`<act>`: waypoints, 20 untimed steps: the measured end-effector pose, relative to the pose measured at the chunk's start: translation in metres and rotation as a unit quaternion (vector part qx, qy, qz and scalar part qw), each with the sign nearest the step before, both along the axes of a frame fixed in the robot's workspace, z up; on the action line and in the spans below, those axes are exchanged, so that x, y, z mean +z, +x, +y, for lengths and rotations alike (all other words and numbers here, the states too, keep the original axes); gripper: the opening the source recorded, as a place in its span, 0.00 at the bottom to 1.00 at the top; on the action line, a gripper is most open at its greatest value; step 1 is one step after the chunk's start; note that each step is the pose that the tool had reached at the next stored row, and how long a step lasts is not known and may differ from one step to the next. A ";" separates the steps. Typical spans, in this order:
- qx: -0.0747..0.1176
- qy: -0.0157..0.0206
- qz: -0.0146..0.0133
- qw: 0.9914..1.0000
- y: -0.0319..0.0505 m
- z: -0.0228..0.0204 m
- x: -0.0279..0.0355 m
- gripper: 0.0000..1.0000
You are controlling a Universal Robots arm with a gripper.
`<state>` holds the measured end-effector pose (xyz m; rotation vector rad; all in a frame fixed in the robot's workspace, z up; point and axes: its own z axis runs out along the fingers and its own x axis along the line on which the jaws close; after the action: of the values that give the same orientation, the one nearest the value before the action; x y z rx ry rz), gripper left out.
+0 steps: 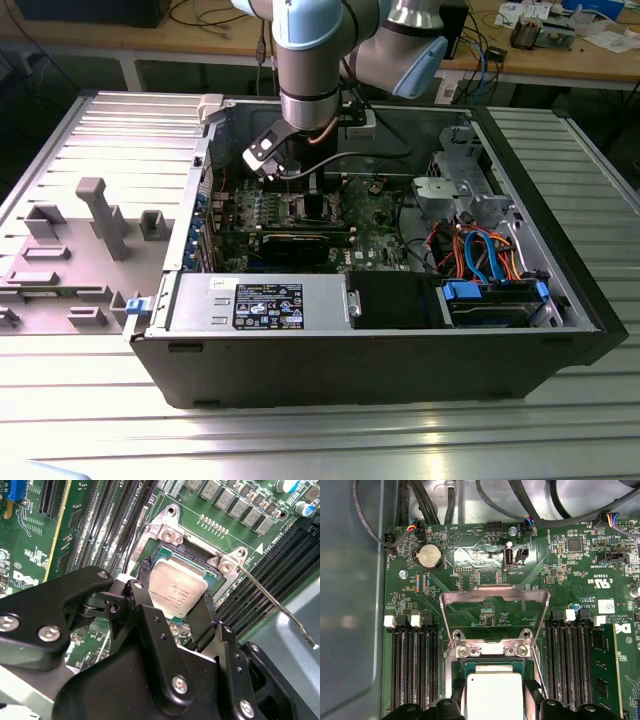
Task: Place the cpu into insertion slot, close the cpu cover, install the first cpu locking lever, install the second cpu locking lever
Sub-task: 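Place the cpu into insertion slot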
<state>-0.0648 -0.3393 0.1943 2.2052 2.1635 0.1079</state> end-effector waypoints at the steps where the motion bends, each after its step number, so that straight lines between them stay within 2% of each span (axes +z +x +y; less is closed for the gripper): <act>1: 0.000 0.000 0.000 1.000 0.0000 0.0000 0.0000 0.55; 2: 0.000 0.001 -0.001 1.000 0.0002 0.0003 -0.0007 0.55; 3: 0.000 0.000 0.000 1.000 0.0000 0.0000 -0.0001 0.62; 7: 0.000 0.000 0.000 1.000 0.0000 0.0000 0.0023 0.62; 11: 0.000 0.000 0.001 1.000 0.0000 0.0000 0.0070 0.62; 14: 0.000 0.000 0.002 1.000 0.0001 0.0000 0.0138 0.62; 16: 0.000 0.000 0.006 1.000 0.0011 0.0000 0.0196 0.47; 17: 0.000 0.000 0.009 1.000 0.0024 0.0000 0.0206 0.35; 20: 0.000 0.000 0.010 1.000 0.0028 0.0000 0.0207 0.17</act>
<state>-0.0620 -0.3393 0.2150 2.2164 2.1738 0.0861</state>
